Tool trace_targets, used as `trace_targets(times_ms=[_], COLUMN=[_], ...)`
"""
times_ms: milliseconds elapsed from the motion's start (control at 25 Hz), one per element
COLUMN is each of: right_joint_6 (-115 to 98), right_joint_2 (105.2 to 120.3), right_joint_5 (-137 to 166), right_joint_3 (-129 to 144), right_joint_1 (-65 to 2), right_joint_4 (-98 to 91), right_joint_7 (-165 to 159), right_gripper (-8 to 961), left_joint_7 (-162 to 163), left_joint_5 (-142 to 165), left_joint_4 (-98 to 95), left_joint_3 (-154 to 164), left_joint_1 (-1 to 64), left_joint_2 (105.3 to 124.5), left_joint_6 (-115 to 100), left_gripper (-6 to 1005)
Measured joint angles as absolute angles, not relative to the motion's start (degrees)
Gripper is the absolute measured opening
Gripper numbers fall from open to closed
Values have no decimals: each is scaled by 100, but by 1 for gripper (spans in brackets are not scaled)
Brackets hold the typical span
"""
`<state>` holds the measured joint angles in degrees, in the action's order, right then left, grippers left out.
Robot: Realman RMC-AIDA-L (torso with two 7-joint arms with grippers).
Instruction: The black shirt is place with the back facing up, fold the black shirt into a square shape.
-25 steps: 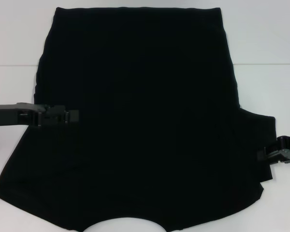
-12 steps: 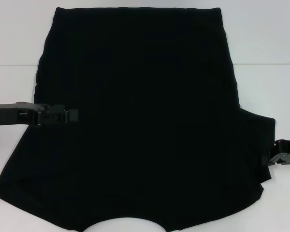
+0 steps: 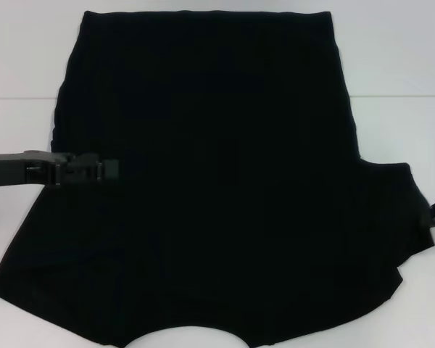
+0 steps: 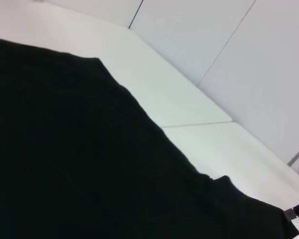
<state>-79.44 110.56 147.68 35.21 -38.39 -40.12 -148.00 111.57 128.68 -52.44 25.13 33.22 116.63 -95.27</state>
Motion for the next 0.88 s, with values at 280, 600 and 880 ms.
trace_targets(times_ms=[280,600,880], right_joint_6=[-7936,-8225,-8322], right_joint_2=[10916,10883,10982], right_joint_5=[14756,14283,13875], right_joint_3=[3158,3036,3550], right_joint_1=[-3783,-3799,-4153], right_joint_4=[-4096,-4238,-4112], right_joint_7=[-14762,-14595,-14462], right_gripper=[26,27,27], left_joint_7=[11170,11220,11224], left_joint_5=[12658,12456,12321], left_joint_4=[-5247,-5247,-5247], left_joint_3=[2506,2496,2486], left_joint_1=[3288,3271,3270], left_joint_2=[11663,11656,11662], left_joint_6=[-9556,-9574,-9523], left_gripper=[643,642,642])
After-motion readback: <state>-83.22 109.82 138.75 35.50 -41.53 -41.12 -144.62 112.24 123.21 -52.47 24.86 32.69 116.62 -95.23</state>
